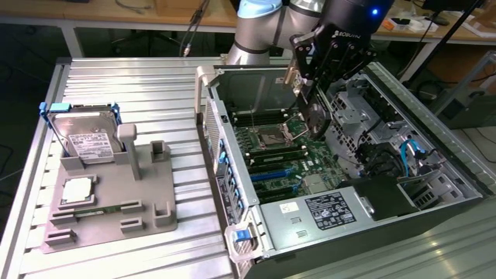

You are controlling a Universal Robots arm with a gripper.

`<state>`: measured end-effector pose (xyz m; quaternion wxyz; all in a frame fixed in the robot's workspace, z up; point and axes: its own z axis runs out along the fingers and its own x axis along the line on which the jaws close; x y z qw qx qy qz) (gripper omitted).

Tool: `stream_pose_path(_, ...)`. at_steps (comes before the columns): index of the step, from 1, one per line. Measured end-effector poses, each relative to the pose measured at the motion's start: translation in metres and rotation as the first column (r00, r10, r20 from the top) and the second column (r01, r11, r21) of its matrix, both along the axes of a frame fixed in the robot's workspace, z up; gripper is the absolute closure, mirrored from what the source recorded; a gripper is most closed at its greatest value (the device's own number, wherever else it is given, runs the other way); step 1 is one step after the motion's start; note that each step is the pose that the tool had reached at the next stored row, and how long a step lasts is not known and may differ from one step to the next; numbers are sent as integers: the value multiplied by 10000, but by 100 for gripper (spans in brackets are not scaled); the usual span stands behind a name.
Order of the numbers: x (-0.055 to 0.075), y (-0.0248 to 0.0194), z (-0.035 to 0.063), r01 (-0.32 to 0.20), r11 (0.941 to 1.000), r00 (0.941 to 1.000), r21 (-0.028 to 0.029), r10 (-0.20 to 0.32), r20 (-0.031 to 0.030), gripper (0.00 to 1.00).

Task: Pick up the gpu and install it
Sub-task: 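Pick up the gpu and move the gpu toward the slot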

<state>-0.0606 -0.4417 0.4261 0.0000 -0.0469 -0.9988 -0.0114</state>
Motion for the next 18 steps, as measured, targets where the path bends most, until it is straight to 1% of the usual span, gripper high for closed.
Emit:
stream_pose_path(5, 46, 0, 0, 0, 10000, 10000, 0, 0, 0, 73)
stream_pose_path(18, 61, 0, 0, -1, 10000, 10000, 1, 1, 0, 73)
